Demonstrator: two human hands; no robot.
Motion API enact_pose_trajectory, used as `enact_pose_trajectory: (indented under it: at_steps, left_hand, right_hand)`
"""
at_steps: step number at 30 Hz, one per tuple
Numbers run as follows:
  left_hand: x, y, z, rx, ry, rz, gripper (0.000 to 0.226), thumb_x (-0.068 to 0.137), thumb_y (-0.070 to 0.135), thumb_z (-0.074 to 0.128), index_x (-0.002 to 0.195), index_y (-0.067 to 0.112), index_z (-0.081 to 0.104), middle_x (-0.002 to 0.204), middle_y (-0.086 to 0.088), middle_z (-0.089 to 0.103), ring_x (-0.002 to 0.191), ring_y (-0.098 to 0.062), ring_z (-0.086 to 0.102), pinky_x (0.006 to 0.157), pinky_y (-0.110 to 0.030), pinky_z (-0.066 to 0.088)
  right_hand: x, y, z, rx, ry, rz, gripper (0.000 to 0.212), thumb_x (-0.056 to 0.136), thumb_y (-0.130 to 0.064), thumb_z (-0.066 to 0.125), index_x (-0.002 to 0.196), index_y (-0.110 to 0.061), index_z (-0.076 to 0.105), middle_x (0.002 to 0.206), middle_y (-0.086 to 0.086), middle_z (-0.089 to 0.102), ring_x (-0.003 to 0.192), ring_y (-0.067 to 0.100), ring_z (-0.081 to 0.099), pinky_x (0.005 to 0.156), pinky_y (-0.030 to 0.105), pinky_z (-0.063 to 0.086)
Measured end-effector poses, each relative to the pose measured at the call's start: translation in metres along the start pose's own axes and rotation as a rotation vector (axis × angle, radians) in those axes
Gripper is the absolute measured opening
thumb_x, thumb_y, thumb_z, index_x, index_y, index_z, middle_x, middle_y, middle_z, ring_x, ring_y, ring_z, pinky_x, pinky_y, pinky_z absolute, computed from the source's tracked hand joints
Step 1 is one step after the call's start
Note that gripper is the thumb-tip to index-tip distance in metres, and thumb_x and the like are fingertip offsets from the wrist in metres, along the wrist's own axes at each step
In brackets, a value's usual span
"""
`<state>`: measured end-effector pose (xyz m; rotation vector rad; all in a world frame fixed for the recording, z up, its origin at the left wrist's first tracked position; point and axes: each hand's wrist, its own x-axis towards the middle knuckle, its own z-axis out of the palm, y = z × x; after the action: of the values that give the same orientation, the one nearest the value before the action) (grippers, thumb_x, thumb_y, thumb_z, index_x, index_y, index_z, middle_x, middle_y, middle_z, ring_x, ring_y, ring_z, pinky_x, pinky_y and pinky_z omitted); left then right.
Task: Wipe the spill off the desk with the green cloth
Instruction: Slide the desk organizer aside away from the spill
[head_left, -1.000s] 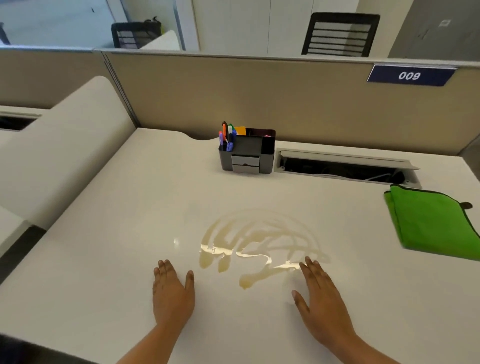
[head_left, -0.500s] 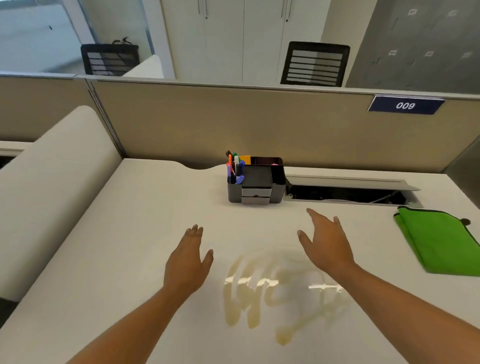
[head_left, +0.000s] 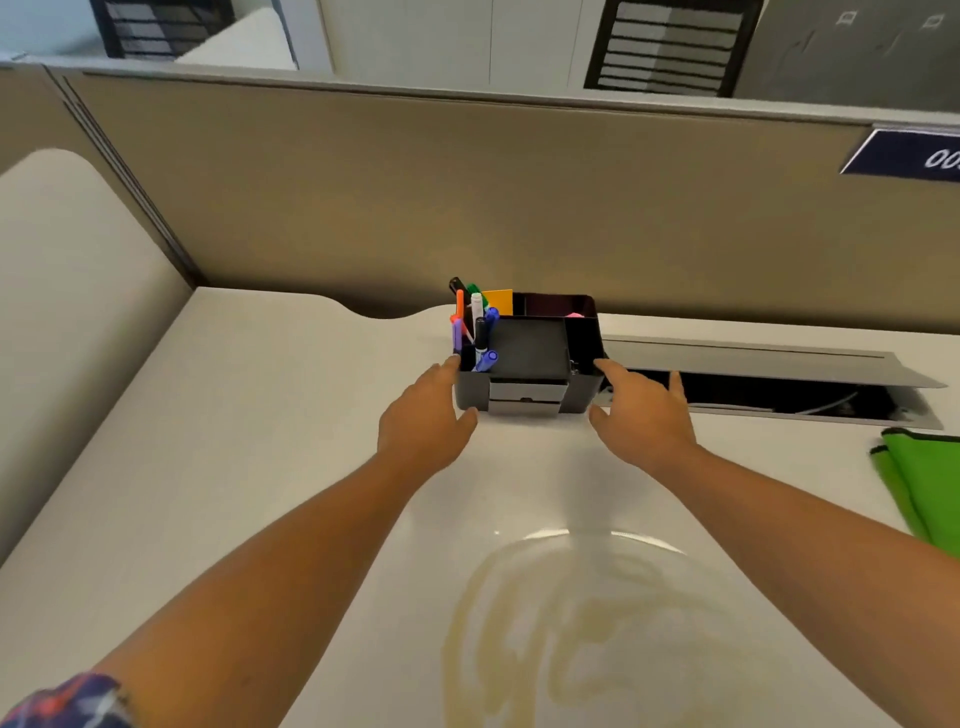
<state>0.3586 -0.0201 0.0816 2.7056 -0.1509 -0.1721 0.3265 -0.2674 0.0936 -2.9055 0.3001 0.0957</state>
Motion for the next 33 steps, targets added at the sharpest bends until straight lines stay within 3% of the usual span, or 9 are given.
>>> enact_pose_trajectory:
  at_steps: [3, 5, 7, 9, 17, 21, 24, 28, 33]
  left_hand:
    - [0.030, 0.003, 0.008, 0.063, -0.002, 0.033, 0.056, 0.093, 0.041, 0.056, 0.145, 0.028, 0.038, 0.144, -0.002, 0.051, 0.122, -0.026, 0.055, 0.091, -0.038, 0.050]
    - [0.045, 0.003, 0.013, 0.107, 0.004, 0.014, 0.040, 0.094, 0.039, 0.055, 0.132, 0.026, 0.053, 0.121, -0.002, 0.065, 0.098, -0.023, 0.062, 0.075, -0.033, 0.050]
    - [0.057, -0.001, 0.017, 0.166, 0.001, 0.005, 0.030, 0.094, 0.040, 0.055, 0.118, 0.023, 0.060, 0.093, 0.001, 0.063, 0.076, -0.019, 0.058, 0.063, -0.029, 0.044]
    - [0.065, -0.006, 0.021, 0.226, -0.008, 0.028, 0.027, 0.093, 0.041, 0.057, 0.112, 0.022, 0.062, 0.083, 0.003, 0.057, 0.067, -0.018, 0.055, 0.058, -0.028, 0.041]
    - [0.048, -0.033, 0.006, 0.308, 0.080, 0.082, 0.026, 0.092, 0.047, 0.055, 0.104, 0.025, 0.060, 0.074, 0.004, 0.053, 0.056, -0.013, 0.045, 0.051, -0.025, 0.035]
    - [0.020, -0.063, -0.024, 0.329, 0.123, 0.055, 0.024, 0.094, 0.047, 0.051, 0.101, 0.025, 0.058, 0.076, 0.004, 0.057, 0.060, -0.017, 0.053, 0.051, -0.026, 0.040]
    - [-0.005, -0.094, -0.050, 0.400, 0.151, 0.007, 0.024, 0.095, 0.049, 0.048, 0.099, 0.026, 0.055, 0.073, 0.005, 0.054, 0.058, -0.016, 0.052, 0.049, -0.025, 0.035]
    - [-0.034, -0.137, -0.079, 0.430, 0.165, -0.085, 0.025, 0.095, 0.048, 0.048, 0.102, 0.026, 0.057, 0.075, 0.004, 0.055, 0.061, -0.016, 0.054, 0.053, -0.027, 0.043]
    - [-0.065, -0.182, -0.096, 0.449, 0.184, -0.201, 0.027, 0.095, 0.049, 0.047, 0.104, 0.026, 0.058, 0.074, 0.005, 0.053, 0.056, -0.012, 0.046, 0.048, -0.024, 0.030]
  right_hand:
    - [0.024, 0.004, 0.011, -0.036, 0.025, -0.016, 0.044, 0.095, -0.034, 0.061, 0.139, -0.028, 0.053, 0.110, 0.003, 0.074, 0.109, 0.026, 0.066, 0.122, 0.055, 0.011]
    - [0.034, 0.009, 0.015, -0.029, 0.050, -0.043, 0.029, 0.096, -0.032, 0.060, 0.125, -0.026, 0.063, 0.101, 0.002, 0.076, 0.099, 0.025, 0.068, 0.123, 0.051, 0.013]
    - [0.043, 0.012, 0.020, -0.063, 0.084, -0.097, 0.019, 0.097, -0.032, 0.060, 0.112, -0.023, 0.068, 0.093, 0.002, 0.076, 0.091, 0.024, 0.069, 0.123, 0.046, 0.015]
    - [0.049, 0.016, 0.022, -0.092, 0.103, -0.144, 0.014, 0.097, -0.031, 0.062, 0.104, -0.022, 0.069, 0.088, 0.002, 0.075, 0.086, 0.024, 0.068, 0.122, 0.043, 0.017]
    - [0.050, -0.005, 0.010, -0.191, 0.185, -0.272, 0.012, 0.094, -0.031, 0.065, 0.097, -0.021, 0.071, 0.074, 0.003, 0.071, 0.082, 0.027, 0.066, 0.121, 0.043, 0.021]
    - [0.052, -0.049, 0.003, -0.221, 0.227, -0.375, 0.011, 0.094, -0.033, 0.064, 0.093, -0.024, 0.071, 0.076, 0.001, 0.073, 0.083, 0.026, 0.067, 0.119, 0.043, 0.022]
    - [0.053, -0.091, 0.004, -0.262, 0.257, -0.481, 0.013, 0.094, -0.033, 0.063, 0.088, -0.024, 0.070, 0.073, -0.002, 0.072, 0.079, 0.023, 0.067, 0.119, 0.046, 0.020]
    - [0.052, -0.153, 0.012, -0.276, 0.263, -0.597, 0.013, 0.095, -0.033, 0.061, 0.089, -0.024, 0.069, 0.072, -0.002, 0.070, 0.078, 0.023, 0.066, 0.120, 0.046, 0.017]
    - [0.051, -0.216, 0.031, -0.280, 0.235, -0.708, 0.012, 0.095, -0.031, 0.061, 0.086, -0.026, 0.068, 0.071, -0.004, 0.069, 0.076, 0.024, 0.064, 0.120, 0.045, 0.015]
